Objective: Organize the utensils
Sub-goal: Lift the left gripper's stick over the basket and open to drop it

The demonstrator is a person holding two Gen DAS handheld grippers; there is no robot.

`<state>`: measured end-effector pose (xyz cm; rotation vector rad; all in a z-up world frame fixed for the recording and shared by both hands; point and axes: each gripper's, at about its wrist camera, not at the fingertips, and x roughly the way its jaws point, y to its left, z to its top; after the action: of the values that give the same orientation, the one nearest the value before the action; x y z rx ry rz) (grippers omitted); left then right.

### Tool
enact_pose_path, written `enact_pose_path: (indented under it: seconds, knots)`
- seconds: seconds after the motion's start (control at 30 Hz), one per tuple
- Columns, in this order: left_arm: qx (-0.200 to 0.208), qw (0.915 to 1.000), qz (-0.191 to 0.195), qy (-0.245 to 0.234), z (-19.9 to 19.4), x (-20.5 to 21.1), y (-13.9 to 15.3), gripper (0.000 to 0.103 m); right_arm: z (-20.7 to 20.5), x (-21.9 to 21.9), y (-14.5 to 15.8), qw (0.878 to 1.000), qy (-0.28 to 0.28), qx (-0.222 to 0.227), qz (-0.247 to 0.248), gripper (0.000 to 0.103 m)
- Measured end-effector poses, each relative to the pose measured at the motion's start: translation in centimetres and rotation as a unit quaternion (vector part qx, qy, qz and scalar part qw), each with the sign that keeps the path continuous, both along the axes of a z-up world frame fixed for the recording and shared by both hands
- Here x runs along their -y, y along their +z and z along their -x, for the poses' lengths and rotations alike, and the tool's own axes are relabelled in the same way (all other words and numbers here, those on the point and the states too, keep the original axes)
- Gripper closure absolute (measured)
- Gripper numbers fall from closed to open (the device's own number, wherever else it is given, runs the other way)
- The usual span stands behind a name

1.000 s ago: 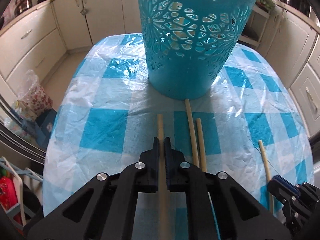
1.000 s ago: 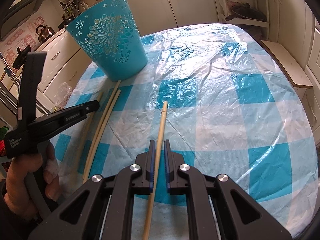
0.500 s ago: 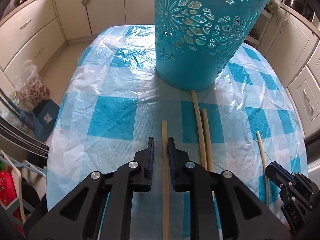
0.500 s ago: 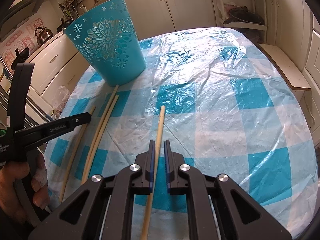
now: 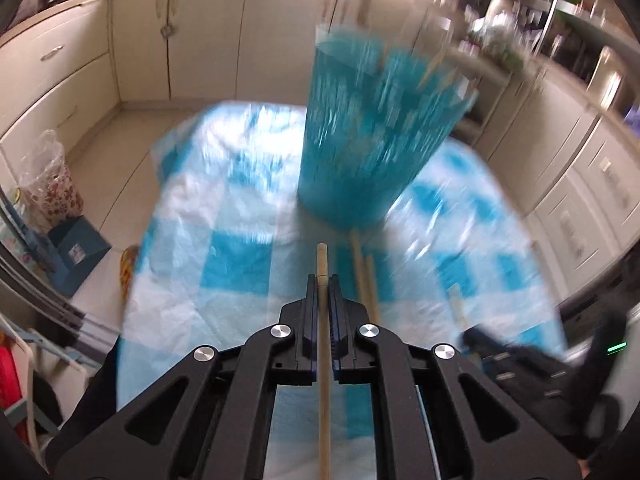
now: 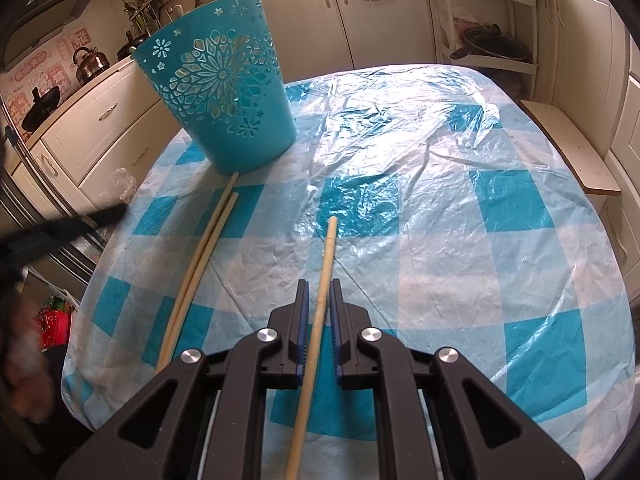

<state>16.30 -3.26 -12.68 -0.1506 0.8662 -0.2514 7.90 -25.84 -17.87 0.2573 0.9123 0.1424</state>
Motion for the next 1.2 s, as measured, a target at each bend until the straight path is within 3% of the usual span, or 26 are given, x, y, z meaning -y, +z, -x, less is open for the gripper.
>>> enact_pose_path:
  seconds: [0.13,0.27,0.43,0.67,1.03,1.2]
  knots:
    - [0.077,0.9958,0.048,-0.004,1.3,-0.8,5.7,0.098,0.2,-0.1,0.1,1.000,-0.001,0.003,0.005,0.092]
    - [0.147,0.9857,0.082,-0.003,1.6,-1.0,10.8,0.098,0.5,-0.1,0.1,1.000,-0.001,0.004,0.007,0.091]
    - [0.217,0.9718,0.093,0.002,1.0,-0.7,15.5,0.098,0.6,-0.1,0.1,1.000,0.000,0.005,0.006,0.090]
    - [0.307,0.9449,0.103,0.046,-1.2,-0.3,20.7,0.098,0.6,-0.2,0.2,1.000,0.002,0.004,0.000,0.084]
    - [0.342,0.9307,0.064,0.112,-9.8,2.4,19.6,0.098,0.0,-0.2,0.2,1.000,0.005,-0.001,-0.015,0.078]
    - [0.325,0.9360,0.046,0.126,-13.0,3.2,16.8,0.098,-0.2,0.0,0.2,1.000,0.006,-0.005,-0.022,0.077]
